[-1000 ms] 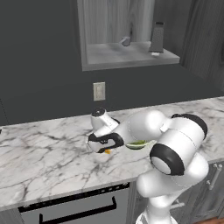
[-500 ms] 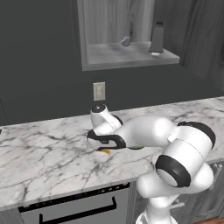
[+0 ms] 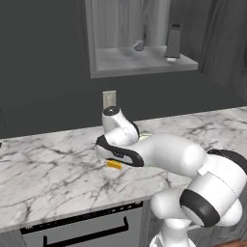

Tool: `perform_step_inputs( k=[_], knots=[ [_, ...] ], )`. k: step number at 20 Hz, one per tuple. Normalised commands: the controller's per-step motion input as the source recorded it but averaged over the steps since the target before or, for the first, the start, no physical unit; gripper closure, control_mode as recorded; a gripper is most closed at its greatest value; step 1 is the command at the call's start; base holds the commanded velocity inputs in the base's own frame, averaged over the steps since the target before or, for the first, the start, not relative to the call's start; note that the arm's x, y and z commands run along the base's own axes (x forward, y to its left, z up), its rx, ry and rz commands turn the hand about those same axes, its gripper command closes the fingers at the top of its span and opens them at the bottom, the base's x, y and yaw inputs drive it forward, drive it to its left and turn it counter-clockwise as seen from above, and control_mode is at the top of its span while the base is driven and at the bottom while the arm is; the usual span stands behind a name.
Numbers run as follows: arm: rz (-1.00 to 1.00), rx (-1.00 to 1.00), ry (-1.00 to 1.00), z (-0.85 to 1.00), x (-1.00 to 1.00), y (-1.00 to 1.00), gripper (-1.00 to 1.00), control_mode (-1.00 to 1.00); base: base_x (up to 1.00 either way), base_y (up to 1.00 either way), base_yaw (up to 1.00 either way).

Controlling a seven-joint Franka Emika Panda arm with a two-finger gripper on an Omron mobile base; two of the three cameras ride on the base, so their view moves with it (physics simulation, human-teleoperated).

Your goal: Pick the cheese from the fridge and the cheese grater from the cabinet and place them next to the salad bowl.

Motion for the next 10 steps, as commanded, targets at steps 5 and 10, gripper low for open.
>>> perform_step_inputs(
  k=[5,10],
  knots=[
    [0.00,0.02,-0.12,0.41,-0.23,-0.14,-1.00,-1.00,0.00,0.00,0.00],
    [-0.03,0.00,-0.15,0.44,-0.20,-0.19,-1.00,-1.00,0.00,0.00,0.00]
  ],
)
